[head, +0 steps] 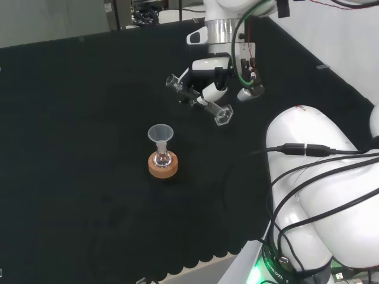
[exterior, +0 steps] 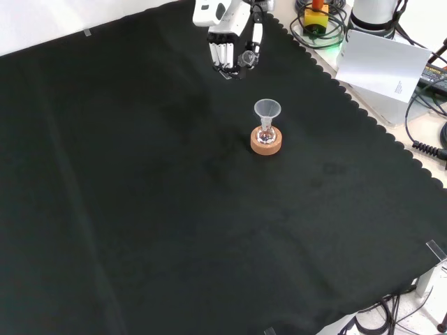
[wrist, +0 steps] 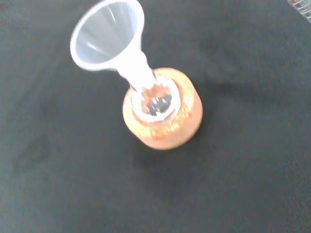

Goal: Put the graduated cylinder back on the table.

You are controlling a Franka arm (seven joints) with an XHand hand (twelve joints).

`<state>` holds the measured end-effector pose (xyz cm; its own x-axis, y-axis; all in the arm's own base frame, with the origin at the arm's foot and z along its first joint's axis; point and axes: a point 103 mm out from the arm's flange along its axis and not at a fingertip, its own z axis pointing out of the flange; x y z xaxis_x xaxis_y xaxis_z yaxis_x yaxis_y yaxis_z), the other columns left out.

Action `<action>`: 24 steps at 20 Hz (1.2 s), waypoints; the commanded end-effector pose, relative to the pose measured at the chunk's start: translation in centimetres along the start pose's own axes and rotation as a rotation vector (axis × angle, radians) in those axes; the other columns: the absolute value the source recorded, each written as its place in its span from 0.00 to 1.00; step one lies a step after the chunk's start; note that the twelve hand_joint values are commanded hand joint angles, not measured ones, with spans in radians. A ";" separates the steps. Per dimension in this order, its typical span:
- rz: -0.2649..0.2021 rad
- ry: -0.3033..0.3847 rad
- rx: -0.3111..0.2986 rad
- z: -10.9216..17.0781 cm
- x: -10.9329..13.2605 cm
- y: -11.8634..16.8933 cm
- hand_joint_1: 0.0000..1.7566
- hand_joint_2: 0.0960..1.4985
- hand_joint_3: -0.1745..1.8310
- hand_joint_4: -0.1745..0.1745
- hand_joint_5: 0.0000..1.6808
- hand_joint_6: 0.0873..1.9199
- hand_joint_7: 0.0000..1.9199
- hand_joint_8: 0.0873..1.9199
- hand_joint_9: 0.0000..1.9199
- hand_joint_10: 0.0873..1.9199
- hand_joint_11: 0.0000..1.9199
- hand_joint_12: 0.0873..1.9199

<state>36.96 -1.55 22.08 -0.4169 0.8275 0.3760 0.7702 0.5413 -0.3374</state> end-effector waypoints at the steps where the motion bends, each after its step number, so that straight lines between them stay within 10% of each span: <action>1: -0.009 0.044 -0.069 0.3 -0.7 1.2 0.76 0.81 0.09 0.30 0.51 0.46 0.40 0.70 0.59 0.26 0.54 0.42; 24: -0.084 0.357 -0.448 0.9 -7.3 9.4 0.76 0.81 0.09 0.28 0.51 0.46 0.40 0.70 0.58 0.26 0.54 0.42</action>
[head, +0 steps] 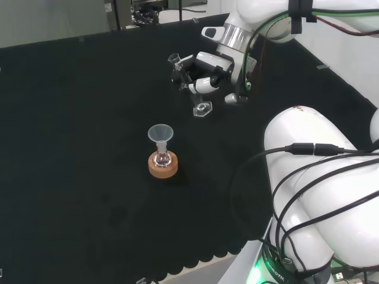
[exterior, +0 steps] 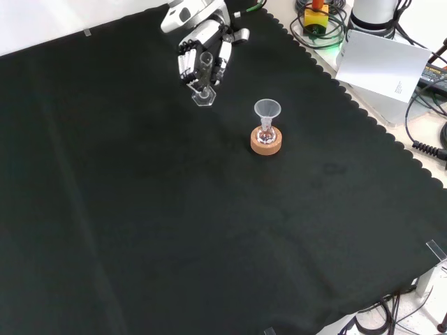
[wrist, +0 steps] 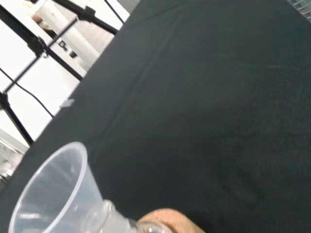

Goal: Put the graduated cylinder back on the table.

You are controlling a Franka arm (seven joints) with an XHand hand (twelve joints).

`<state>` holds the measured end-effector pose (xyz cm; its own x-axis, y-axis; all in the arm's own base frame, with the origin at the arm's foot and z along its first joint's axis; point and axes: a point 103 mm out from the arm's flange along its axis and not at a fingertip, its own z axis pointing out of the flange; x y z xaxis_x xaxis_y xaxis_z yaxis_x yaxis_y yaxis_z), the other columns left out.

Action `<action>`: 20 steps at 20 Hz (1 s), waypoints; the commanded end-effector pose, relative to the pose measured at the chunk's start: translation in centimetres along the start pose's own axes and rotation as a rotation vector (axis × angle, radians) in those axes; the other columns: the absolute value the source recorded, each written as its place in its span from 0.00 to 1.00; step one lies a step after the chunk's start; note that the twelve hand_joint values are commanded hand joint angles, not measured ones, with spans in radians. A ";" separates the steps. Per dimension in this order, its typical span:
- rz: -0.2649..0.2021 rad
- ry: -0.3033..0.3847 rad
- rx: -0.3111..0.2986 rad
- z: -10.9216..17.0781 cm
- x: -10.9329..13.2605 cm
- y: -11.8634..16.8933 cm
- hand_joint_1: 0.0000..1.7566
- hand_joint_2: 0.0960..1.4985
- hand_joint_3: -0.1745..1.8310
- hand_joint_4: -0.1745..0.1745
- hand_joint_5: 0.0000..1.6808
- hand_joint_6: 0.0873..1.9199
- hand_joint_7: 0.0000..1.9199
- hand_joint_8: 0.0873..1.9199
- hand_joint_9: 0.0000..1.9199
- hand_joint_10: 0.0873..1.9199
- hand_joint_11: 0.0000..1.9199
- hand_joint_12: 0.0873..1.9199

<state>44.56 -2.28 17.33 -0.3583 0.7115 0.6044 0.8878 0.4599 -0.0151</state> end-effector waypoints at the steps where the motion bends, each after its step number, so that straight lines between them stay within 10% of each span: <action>1: -0.029 0.107 -0.108 0.9 -2.4 2.1 0.76 0.81 0.09 0.28 0.51 0.46 0.40 0.70 0.58 0.26 0.54 0.42; 4: -0.032 0.130 -0.151 1.3 -3.3 2.5 0.76 0.81 0.09 0.28 0.51 0.46 0.40 0.70 0.58 0.26 0.54 0.42; 9: -0.028 0.164 -0.232 1.8 -4.6 2.7 0.80 0.83 0.11 0.26 0.50 0.45 0.47 0.38 0.58 0.26 0.53 0.43; 20: -0.013 0.199 -0.297 2.9 -6.7 4.2 0.81 0.63 0.41 0.24 0.50 0.46 0.48 0.36 0.57 0.27 0.52 0.43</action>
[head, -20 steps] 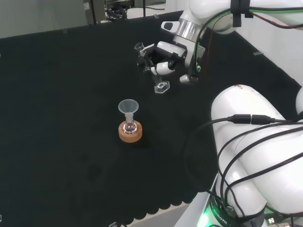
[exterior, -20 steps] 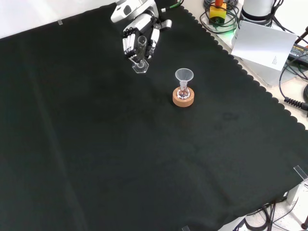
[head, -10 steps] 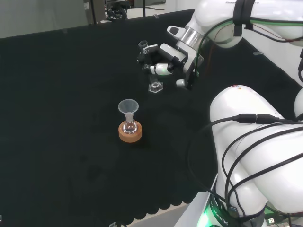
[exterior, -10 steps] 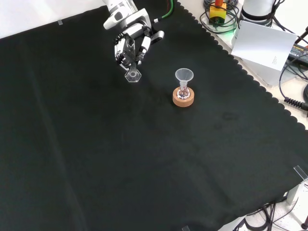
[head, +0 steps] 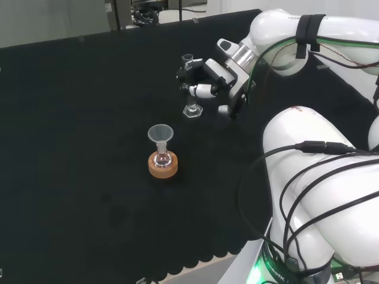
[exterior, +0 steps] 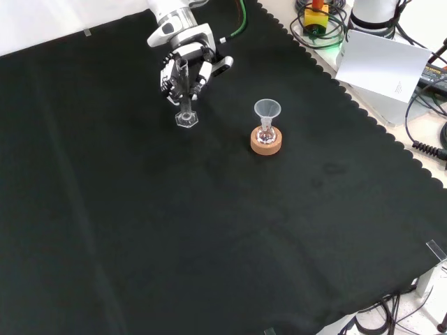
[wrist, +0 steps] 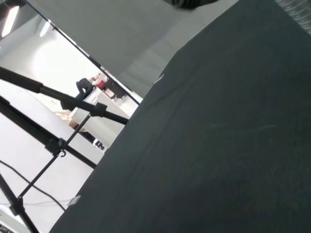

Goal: Put the graduated cylinder back on the table.

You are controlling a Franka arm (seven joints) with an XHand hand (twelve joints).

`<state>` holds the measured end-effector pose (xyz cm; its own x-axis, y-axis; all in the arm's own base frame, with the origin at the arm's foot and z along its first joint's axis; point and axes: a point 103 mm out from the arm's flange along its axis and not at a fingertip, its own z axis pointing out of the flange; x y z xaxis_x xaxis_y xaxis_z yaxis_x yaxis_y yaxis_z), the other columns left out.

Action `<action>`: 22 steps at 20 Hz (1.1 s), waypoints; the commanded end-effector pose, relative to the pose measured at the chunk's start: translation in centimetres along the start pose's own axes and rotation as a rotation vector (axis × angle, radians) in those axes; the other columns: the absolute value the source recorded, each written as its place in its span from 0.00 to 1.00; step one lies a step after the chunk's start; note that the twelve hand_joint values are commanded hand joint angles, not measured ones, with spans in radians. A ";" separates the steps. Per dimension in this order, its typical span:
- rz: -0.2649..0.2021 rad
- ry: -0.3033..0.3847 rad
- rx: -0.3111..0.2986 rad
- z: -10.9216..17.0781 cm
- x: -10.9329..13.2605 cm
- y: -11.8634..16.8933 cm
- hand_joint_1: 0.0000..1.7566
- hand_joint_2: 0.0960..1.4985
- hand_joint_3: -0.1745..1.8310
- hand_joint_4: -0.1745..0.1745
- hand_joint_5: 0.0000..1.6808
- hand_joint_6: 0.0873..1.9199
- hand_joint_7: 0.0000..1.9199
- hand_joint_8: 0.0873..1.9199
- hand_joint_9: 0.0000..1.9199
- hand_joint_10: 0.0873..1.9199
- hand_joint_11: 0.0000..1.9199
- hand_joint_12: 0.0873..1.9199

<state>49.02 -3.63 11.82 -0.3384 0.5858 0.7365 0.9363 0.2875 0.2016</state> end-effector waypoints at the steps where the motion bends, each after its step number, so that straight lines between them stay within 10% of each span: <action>1: 0.008 0.019 -0.018 0.6 -1.1 0.8 0.81 0.63 0.42 0.24 0.50 0.46 0.48 0.36 0.57 0.27 0.52 0.43; 22: 0.052 0.024 0.055 1.6 -2.9 2.4 0.81 0.62 0.43 0.23 0.49 0.46 0.47 0.36 0.57 0.27 0.52 0.43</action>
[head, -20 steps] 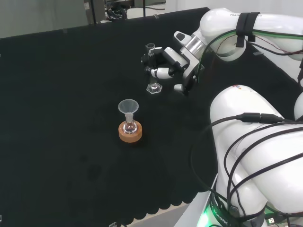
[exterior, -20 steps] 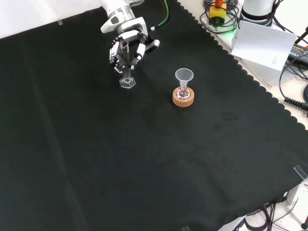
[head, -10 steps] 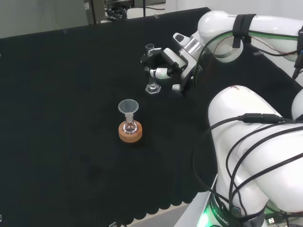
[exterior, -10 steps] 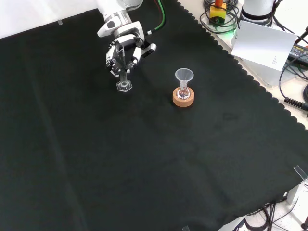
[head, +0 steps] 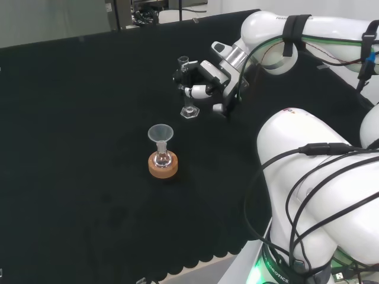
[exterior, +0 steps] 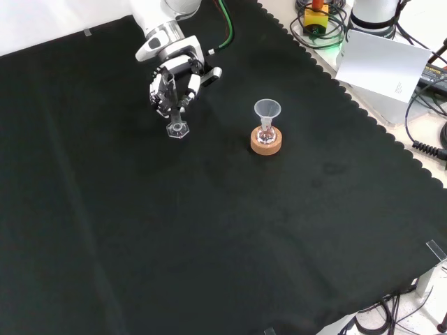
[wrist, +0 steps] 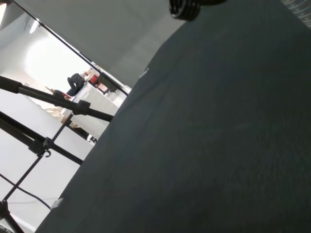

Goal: Put the graduated cylinder back on the table.

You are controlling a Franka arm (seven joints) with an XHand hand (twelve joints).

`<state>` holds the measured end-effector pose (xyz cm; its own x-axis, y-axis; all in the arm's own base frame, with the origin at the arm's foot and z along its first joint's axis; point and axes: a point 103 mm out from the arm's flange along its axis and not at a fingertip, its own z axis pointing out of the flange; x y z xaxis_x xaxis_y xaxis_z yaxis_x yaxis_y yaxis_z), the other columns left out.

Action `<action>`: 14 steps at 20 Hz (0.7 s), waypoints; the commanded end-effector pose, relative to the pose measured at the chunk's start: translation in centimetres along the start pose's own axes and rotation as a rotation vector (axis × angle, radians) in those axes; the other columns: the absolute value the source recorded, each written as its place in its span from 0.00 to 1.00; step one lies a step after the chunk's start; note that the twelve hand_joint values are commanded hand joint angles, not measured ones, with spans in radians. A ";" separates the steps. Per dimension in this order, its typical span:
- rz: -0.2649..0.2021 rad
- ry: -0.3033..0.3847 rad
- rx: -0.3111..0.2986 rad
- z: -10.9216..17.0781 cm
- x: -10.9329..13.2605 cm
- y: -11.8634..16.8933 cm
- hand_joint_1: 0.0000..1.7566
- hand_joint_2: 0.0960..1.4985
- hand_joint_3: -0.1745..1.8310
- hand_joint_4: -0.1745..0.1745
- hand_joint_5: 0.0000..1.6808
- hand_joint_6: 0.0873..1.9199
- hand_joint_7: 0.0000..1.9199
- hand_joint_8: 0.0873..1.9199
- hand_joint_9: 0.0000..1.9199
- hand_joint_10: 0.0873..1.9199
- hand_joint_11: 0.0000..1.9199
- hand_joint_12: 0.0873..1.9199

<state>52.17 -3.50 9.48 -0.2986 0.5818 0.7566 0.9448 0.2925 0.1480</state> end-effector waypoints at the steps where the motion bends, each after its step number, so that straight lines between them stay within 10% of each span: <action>1: 0.014 0.005 0.017 0.3 -0.3 -0.1 0.81 0.62 0.43 0.23 0.49 0.46 0.47 0.36 0.57 0.28 0.52 0.43; 14: 0.013 0.058 0.010 0.5 -0.3 -0.6 0.73 0.50 0.49 0.27 0.44 0.44 0.42 0.36 0.53 0.26 0.51 0.48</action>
<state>51.76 -3.38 8.72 -0.2771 0.5520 0.7865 0.9474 0.2934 0.1279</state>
